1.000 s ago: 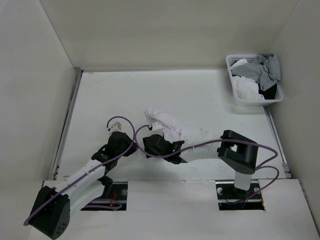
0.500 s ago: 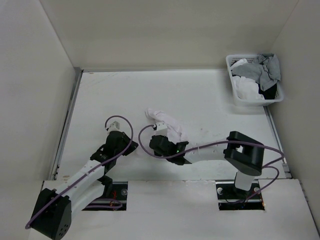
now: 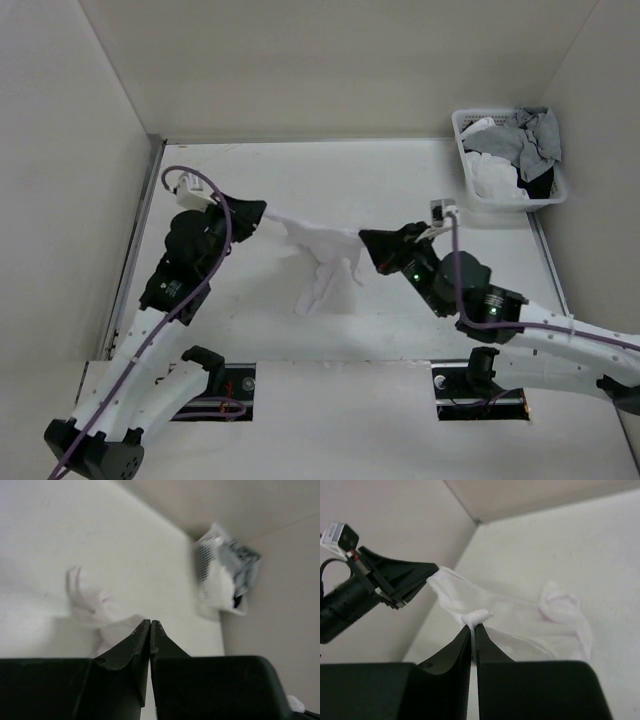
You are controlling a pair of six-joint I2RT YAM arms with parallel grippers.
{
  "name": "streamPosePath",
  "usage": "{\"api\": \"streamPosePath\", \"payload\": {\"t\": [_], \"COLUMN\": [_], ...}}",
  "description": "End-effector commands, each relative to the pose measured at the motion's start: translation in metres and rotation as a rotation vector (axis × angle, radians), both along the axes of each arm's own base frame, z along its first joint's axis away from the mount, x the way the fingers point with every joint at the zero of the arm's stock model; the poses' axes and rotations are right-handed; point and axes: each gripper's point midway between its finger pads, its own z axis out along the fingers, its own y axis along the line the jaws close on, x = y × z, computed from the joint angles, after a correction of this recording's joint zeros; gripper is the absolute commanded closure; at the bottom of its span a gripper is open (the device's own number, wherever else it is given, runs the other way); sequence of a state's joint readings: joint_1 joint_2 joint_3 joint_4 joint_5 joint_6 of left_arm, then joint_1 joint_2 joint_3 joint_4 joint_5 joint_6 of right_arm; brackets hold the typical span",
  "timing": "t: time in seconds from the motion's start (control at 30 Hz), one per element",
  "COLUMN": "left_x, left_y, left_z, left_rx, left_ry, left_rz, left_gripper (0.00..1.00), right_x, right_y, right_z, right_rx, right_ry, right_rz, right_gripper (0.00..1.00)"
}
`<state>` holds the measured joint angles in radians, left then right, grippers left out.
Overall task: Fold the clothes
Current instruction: Flatten the tank top out
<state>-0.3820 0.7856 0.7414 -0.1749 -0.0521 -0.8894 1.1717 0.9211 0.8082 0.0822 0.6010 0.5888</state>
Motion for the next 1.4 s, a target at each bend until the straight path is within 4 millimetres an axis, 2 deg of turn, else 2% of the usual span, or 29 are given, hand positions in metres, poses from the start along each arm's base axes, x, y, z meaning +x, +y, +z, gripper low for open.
{"api": "streamPosePath", "payload": {"t": [0.0,0.07,0.13,0.2,0.23,0.33,0.43,0.5,0.57,0.6,0.67,0.73,0.77,0.8,0.83,0.9,1.03,1.17,1.27,1.37], "left_x": [-0.011,-0.024,-0.038,-0.052,-0.059,-0.079,-0.091,-0.092,-0.082,-0.071,-0.043,-0.011,0.002,0.009,0.011,0.001,-0.039,-0.077,-0.098,-0.111], "left_y": [0.016,0.021,0.026,0.029,0.031,0.037,0.048,0.059,0.066,0.068,0.061,0.051,0.046,0.042,0.039,0.044,0.058,0.068,0.081,0.092], "left_z": [0.099,0.142,0.177,0.201,0.212,0.237,0.253,0.26,0.26,0.254,0.233,0.212,0.206,0.208,0.215,0.24,0.285,0.31,0.328,0.344], "left_rx": [-0.031,-0.058,-0.072,-0.084,-0.094,-0.116,-0.112,-0.089,-0.036,-0.002,0.066,0.117,0.13,0.126,0.112,0.083,0.036,-0.02,-0.052,-0.075], "left_ry": [-0.211,-0.301,-0.373,-0.426,-0.45,-0.508,-0.556,-0.582,-0.597,-0.596,-0.571,-0.538,-0.522,-0.52,-0.529,-0.575,-0.67,-0.725,-0.763,-0.797], "left_rz": [0.065,0.085,0.099,0.102,0.103,0.101,0.129,0.177,0.243,0.285,0.344,0.37,0.369,0.359,0.344,0.339,0.332,0.298,0.301,0.305], "left_gripper": [0.98,0.98,0.98,0.98,0.98,0.98,0.98,0.98,0.98,0.98,0.98,0.99,1.0,1.0,1.0,1.0,1.0,1.0,1.0,1.0], "right_x": [-0.002,-0.013,-0.024,-0.035,-0.039,-0.058,-0.071,-0.076,-0.075,-0.067,-0.025,0.011,0.036,0.056,0.065,0.055,0.005,-0.043,-0.067,-0.082], "right_y": [-0.036,-0.05,-0.06,-0.069,-0.069,-0.069,-0.064,-0.059,-0.052,-0.049,-0.047,-0.032,-0.034,-0.039,-0.041,-0.045,-0.06,-0.068,-0.072,-0.075], "right_z": [0.084,0.121,0.152,0.181,0.188,0.213,0.229,0.234,0.234,0.23,0.221,0.205,0.197,0.19,0.188,0.201,0.239,0.263,0.277,0.294], "right_rx": [0.074,0.091,0.101,0.122,0.129,0.175,0.211,0.216,0.188,0.158,0.072,0.024,0.004,-0.02,-0.027,-0.015,0.023,0.044,0.023,-0.006], "right_ry": [-0.159,-0.218,-0.265,-0.301,-0.307,-0.317,-0.322,-0.331,-0.348,-0.361,-0.406,-0.409,-0.397,-0.371,-0.348,-0.377,-0.479,-0.516,-0.523,-0.549], "right_rz": [-0.072,-0.076,-0.077,-0.069,-0.057,0.007,0.066,0.086,0.081,0.044,-0.084,-0.094,-0.118,-0.145,-0.15,-0.135,-0.095,-0.034,-0.022,-0.038], "right_gripper": [0.92,0.92,0.92,0.93,0.93,0.93,0.93,0.93,0.93,0.94,0.95,0.96,0.97,0.98,0.98,0.98,0.97,0.97,0.97,0.96]}}
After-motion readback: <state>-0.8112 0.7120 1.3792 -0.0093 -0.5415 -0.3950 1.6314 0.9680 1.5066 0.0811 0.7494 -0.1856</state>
